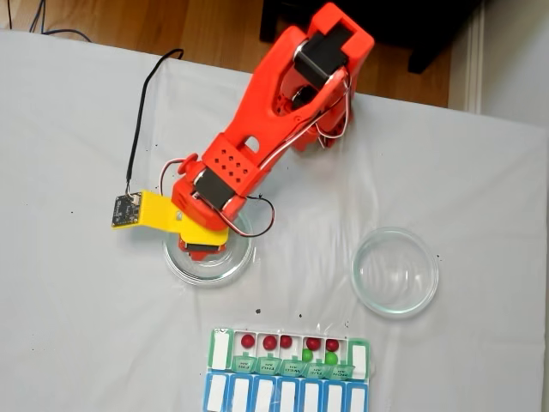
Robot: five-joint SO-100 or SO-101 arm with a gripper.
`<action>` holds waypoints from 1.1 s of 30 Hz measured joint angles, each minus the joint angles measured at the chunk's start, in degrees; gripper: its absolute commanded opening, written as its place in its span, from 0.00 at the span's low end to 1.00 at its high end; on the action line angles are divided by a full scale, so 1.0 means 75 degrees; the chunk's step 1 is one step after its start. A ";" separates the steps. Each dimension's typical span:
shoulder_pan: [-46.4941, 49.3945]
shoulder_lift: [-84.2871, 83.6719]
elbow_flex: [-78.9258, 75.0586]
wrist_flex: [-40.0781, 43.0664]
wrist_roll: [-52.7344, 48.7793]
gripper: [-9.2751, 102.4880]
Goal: Sort medicines into box.
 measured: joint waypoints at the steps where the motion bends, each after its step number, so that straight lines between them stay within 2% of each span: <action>1: 0.0000 0.0000 0.0000 0.0000 0.0000 0.18; 15: 0.0000 0.0000 0.0059 0.0000 0.0000 0.10; 33: -0.0070 0.0246 0.0082 -0.0070 0.0316 0.10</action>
